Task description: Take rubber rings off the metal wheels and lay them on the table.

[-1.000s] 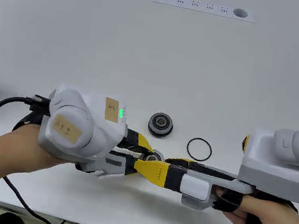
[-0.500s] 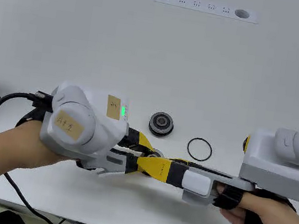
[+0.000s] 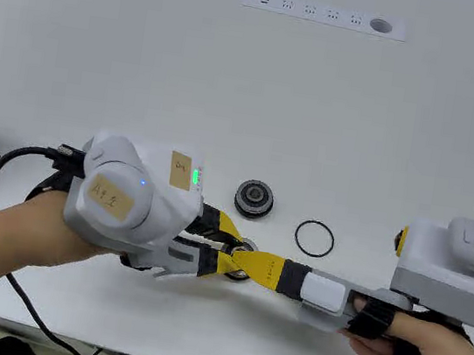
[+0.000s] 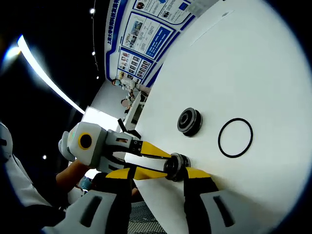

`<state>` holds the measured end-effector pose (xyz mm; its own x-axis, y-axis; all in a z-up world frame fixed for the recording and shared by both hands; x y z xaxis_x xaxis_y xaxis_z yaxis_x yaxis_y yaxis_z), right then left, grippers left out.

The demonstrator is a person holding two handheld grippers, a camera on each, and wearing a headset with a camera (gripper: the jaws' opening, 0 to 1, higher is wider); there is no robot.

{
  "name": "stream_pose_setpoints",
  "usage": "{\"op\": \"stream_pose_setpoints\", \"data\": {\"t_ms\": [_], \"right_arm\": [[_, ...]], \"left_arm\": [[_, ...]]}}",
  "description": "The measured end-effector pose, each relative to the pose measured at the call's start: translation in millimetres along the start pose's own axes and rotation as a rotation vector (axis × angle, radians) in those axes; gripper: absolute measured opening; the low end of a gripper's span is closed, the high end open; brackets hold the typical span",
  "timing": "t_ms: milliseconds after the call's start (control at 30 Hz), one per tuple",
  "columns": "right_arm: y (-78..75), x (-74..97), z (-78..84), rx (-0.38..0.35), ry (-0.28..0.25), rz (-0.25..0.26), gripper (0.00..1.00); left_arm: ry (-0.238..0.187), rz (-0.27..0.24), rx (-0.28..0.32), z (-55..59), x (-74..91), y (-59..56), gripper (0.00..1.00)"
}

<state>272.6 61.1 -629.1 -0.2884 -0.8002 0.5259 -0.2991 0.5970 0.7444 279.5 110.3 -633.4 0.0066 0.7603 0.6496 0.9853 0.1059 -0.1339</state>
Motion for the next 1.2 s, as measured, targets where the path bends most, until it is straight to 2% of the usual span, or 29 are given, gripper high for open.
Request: {"op": "stream_pose_setpoints", "data": {"t_ms": [67,167,300,467,533,633,1133,1200], "right_arm": [[-1.3,-0.1,-0.1,0.004,-0.001,0.006,0.42],[-4.3,2.2,-2.8,0.02,-0.021,0.02,0.34],[-8.3,0.7,-1.3,0.009,-0.009,0.035,0.28],[-19.1,-2.5,-0.9,-0.001,-0.005,0.112,0.14],[-19.0,-3.5,-1.2,0.042,-0.007,0.123,0.1],[-23.3,-3.9,-1.5,0.032,-0.003,0.146,0.04],[-22.0,-3.0,-2.5,-0.018,0.009,0.167,0.01],[-20.5,-3.4,-2.0,-0.046,0.013,0.169,0.01]], "left_arm": [[0.002,0.0,-0.001,-0.1,-0.2,-0.1,0.13],[0.004,0.002,-0.003,-0.1,-0.2,-0.2,0.13],[0.013,0.011,-0.01,-0.5,-0.4,-0.2,0.13],[0.017,0.014,-0.012,-0.6,-0.3,-0.1,0.13],[0.016,0.013,-0.011,-0.5,-0.2,-0.1,0.13],[0.016,0.013,-0.012,-0.4,-0.1,-0.1,0.13],[0.02,0.01,-0.003,-0.2,-0.3,-0.1,0.12],[0.024,0.011,-0.002,-0.2,-0.4,-0.1,0.12]]}}
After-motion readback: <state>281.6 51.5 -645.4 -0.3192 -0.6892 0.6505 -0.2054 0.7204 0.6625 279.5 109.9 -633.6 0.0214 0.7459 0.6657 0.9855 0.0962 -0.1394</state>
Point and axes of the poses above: the centre of the closed fingertips' face, and the gripper's own axes: x roughly backward along the fingers, y roughly to its left, z roughly out of its underside, the point moved 3 cm from there along x, roughly backward along the fingers, and after that the axes turned 15 degrees about z, right-handed, at the moved point
